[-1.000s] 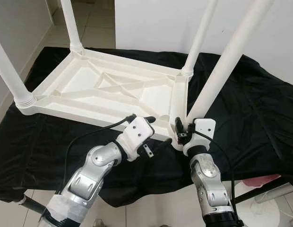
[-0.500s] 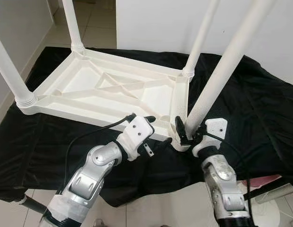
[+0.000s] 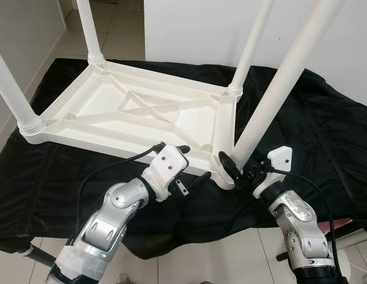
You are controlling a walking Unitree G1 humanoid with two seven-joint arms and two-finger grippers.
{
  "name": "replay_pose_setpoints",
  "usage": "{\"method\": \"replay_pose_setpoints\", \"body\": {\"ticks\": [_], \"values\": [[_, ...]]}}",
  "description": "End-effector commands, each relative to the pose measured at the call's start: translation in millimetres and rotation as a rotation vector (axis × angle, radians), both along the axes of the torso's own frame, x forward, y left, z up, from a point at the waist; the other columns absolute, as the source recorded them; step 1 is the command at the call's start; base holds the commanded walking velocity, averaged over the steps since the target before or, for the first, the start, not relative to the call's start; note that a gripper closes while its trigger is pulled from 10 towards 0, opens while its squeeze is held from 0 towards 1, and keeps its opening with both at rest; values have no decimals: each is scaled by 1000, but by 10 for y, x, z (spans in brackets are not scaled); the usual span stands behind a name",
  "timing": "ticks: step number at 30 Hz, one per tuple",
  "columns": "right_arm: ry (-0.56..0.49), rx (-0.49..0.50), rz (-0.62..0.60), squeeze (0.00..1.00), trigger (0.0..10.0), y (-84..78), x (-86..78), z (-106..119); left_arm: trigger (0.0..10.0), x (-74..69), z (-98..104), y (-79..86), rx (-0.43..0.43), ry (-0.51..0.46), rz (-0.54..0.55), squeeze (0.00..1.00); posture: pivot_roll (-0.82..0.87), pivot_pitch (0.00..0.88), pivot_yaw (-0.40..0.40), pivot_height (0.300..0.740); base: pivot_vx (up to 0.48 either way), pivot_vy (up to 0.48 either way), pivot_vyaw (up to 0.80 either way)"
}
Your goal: Building children table
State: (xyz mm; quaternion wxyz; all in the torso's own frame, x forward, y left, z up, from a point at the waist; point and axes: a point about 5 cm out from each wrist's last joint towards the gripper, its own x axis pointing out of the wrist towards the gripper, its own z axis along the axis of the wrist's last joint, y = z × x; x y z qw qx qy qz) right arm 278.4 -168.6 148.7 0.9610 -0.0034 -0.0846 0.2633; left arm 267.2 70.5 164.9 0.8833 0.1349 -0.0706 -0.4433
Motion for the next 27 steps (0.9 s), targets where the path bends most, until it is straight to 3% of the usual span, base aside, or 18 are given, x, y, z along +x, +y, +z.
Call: {"method": "replay_pose_setpoints", "body": {"ticks": [1, 9, 10, 11, 12, 14, 15, 27], "values": [[23, -29, 50, 0, 10000, -64, 48, -65, 10000, -64, -9, -8, 24, -3, -26, 0, -3, 80, -92, 740, 0, 0, 0], [41, -90, 124, 0, 9922, -20, 185, -143, 10000, -163, -55, -52, 42, 13, -84, 0, 6, 79, -88, 740, 0, 0, 0], [39, -91, 137, 0, 4157, -3, 215, -139, 10000, -178, -61, -62, 43, 15, -89, 0, 7, 78, -87, 740, 0, 0, 0], [39, -91, 137, 0, 4157, -3, 215, -139, 10000, -178, -61, -62, 43, 15, -89, 0, 7, 78, -87, 740, 0, 0, 0], [39, -87, 147, 0, 706, 14, 244, -134, 10000, -188, -65, -72, 43, 17, -91, 0, 9, 78, -88, 740, 0, 0, 0], [40, -83, 153, 0, 706, 26, 264, -131, 10000, -192, -68, -79, 42, 18, -91, 0, 13, 78, -88, 740, 0, 0, 0], [43, -86, 160, 0, 0, 40, 286, -140, 10000, -196, -68, -87, 41, 18, -92, 0, 15, 78, -89, 740, 0, 0, 0], [52, -88, 171, 0, 0, 24, 336, -200, 10000, -195, -51, -95, 32, 18, -83, 0, 24, 78, -96, 740, 0, 0, 0]]}}
